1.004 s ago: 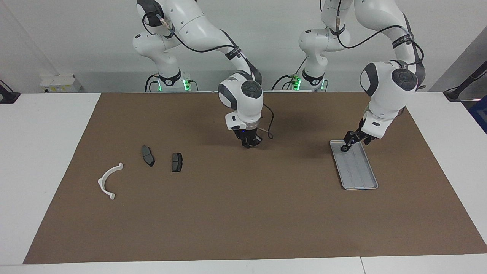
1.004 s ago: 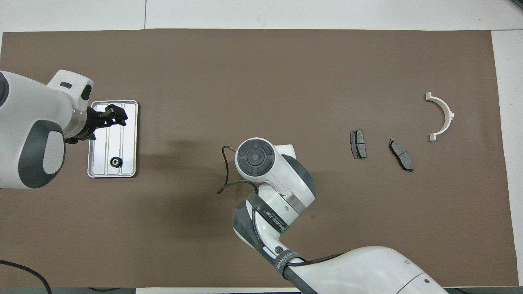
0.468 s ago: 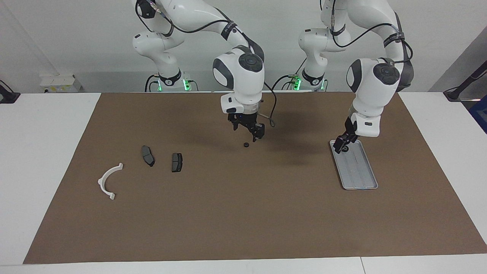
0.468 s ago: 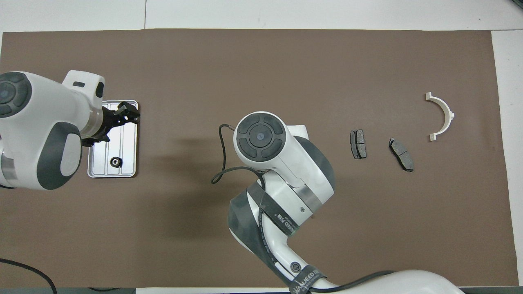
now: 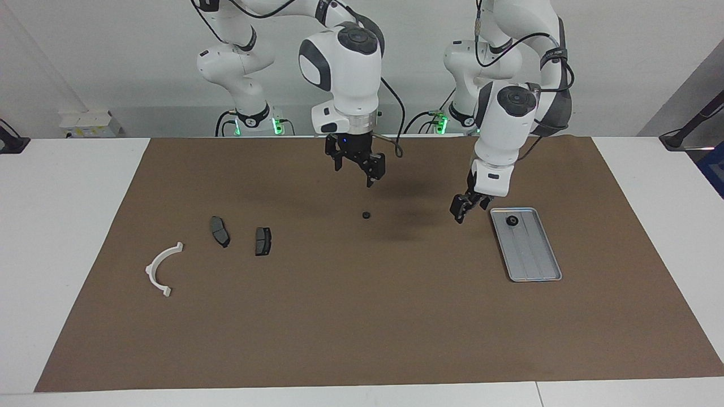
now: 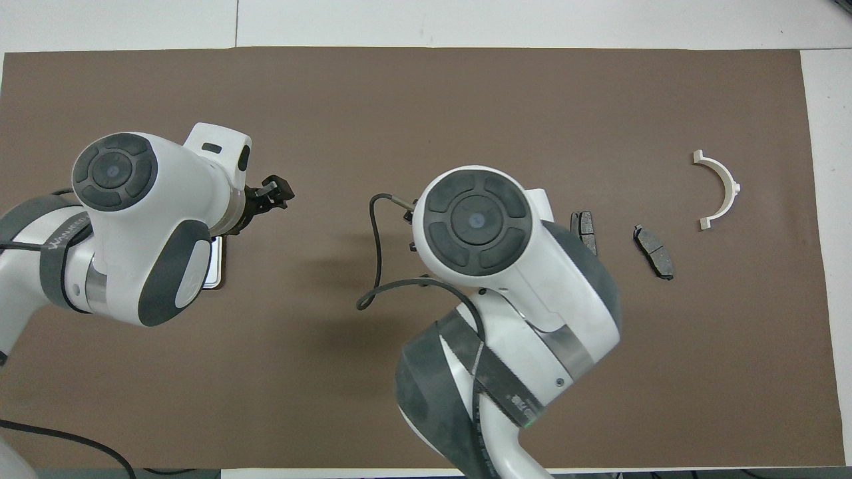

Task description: Pick bearing gear from pile to tray

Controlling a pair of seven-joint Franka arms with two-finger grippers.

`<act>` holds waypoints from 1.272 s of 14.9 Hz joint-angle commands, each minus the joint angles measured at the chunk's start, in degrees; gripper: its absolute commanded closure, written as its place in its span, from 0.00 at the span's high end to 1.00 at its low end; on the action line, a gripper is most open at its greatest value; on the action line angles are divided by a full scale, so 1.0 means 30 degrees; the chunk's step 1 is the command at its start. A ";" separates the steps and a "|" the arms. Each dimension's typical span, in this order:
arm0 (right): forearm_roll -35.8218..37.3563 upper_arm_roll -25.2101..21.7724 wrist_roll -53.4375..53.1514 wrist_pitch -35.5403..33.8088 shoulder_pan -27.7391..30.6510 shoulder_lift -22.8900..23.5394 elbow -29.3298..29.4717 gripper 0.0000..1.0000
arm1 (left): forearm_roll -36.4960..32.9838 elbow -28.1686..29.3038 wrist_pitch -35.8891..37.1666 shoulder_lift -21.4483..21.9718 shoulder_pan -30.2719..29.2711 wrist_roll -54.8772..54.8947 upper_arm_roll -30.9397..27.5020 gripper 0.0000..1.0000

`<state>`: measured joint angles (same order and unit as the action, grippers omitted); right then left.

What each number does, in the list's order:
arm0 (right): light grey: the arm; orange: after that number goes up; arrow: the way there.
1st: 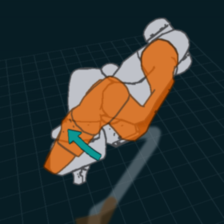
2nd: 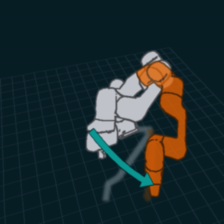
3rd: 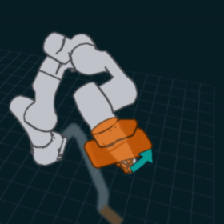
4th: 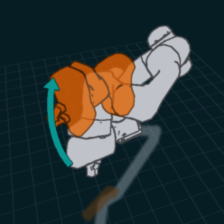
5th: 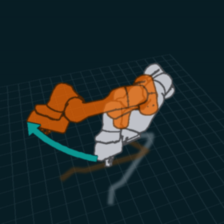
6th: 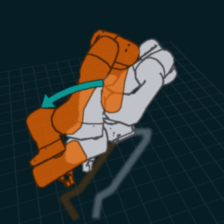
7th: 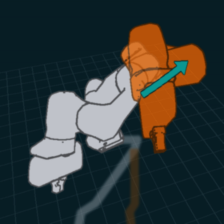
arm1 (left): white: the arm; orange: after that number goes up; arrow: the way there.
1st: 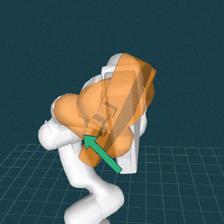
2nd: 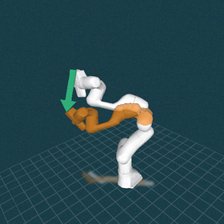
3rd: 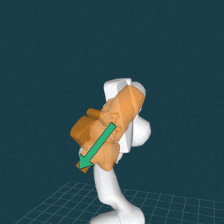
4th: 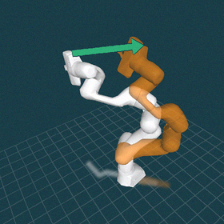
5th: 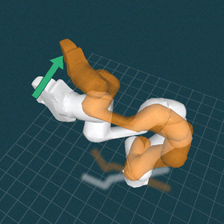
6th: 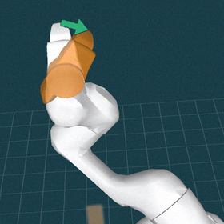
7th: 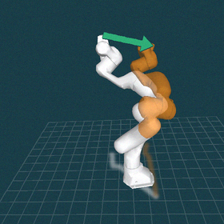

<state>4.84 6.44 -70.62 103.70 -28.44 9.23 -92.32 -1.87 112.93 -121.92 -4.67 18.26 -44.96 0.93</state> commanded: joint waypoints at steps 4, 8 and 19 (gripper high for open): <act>-0.0999 0.0081 0.4779 -0.1928 0.2385 -0.2165 -0.0223 1.00 | 0.0097 0.0353 0.0091 0.0150 0.0475 0.0977 -0.0253 0.90; -0.1057 0.0081 0.9347 -0.2719 0.4259 -0.2869 -0.0252 1.00 | 0.0097 0.0969 -0.0201 0.0385 0.1584 0.1891 -0.0253 0.90; -0.1614 0.0052 1.8846 -0.3336 0.9242 -0.3486 -0.0281 1.00 | 0.0126 -0.0056 -0.1785 -0.0055 0.6272 0.1186 -0.0223 0.77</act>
<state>1.35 5.98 -17.90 94.74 -3.06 -0.05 -92.32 -1.87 113.87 -128.37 -4.67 34.42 -41.92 1.21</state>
